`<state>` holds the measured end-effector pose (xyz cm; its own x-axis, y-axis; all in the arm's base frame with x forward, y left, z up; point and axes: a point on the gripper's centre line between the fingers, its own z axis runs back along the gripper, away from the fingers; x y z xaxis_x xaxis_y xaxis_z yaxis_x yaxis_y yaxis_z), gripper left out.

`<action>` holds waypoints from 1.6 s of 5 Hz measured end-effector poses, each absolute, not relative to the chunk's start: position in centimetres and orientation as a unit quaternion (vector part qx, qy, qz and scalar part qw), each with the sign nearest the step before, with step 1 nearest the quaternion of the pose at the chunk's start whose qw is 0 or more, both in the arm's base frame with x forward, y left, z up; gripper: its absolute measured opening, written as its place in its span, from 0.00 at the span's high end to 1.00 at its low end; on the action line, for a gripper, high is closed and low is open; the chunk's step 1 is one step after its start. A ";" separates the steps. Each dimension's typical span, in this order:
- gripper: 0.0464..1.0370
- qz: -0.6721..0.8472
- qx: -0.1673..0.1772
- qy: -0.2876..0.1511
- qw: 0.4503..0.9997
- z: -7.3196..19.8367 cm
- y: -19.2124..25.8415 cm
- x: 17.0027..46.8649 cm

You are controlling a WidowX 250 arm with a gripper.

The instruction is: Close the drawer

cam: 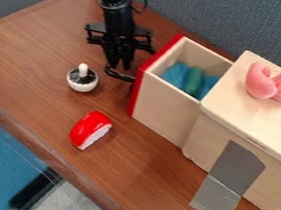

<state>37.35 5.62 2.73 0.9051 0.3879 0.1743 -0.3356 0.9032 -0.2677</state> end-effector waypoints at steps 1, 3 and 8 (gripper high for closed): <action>0.86 0.153 -0.125 -0.110 0.974 2.9 3.1 37.3; 0.89 0.096 -0.135 -0.108 0.980 3.0 -1.5 37.7; 0.06 0.136 -0.065 -0.220 0.964 10.8 0.6 36.9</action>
<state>36.86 0.57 10.78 0.8657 0.2911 0.4072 -0.2338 0.9545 -0.1853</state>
